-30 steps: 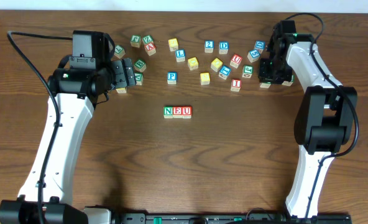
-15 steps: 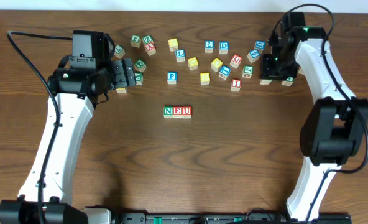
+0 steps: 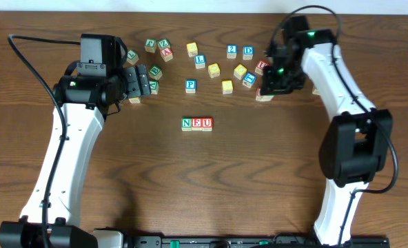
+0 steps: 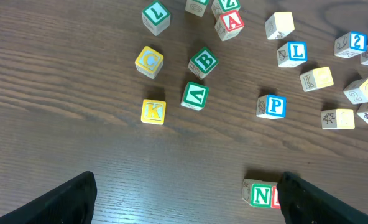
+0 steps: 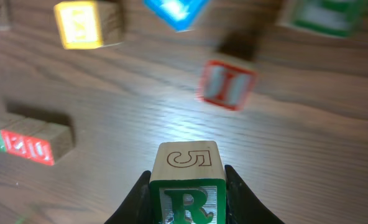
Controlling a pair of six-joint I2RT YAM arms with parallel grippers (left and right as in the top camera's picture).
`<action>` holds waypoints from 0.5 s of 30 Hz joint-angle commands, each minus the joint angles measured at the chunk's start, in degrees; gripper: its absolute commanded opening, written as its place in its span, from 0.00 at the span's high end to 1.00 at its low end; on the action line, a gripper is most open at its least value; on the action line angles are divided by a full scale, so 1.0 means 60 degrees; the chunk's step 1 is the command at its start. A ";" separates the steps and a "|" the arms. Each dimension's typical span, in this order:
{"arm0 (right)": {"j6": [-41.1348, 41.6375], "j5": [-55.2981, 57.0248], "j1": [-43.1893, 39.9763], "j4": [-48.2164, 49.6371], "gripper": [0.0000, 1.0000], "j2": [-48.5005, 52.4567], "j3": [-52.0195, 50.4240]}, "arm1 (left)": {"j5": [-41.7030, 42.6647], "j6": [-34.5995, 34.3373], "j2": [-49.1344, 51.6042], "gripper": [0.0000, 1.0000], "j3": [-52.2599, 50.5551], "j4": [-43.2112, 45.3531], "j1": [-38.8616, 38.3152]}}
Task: Spell out NEURIPS
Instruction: 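Carry the green R block toward the right end of the row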
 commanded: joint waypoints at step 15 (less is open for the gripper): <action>0.2892 0.2565 0.2637 0.0379 0.87 -0.0142 0.0044 | -0.0062 -0.0047 0.0004 0.09 0.0124 -0.0095 0.0040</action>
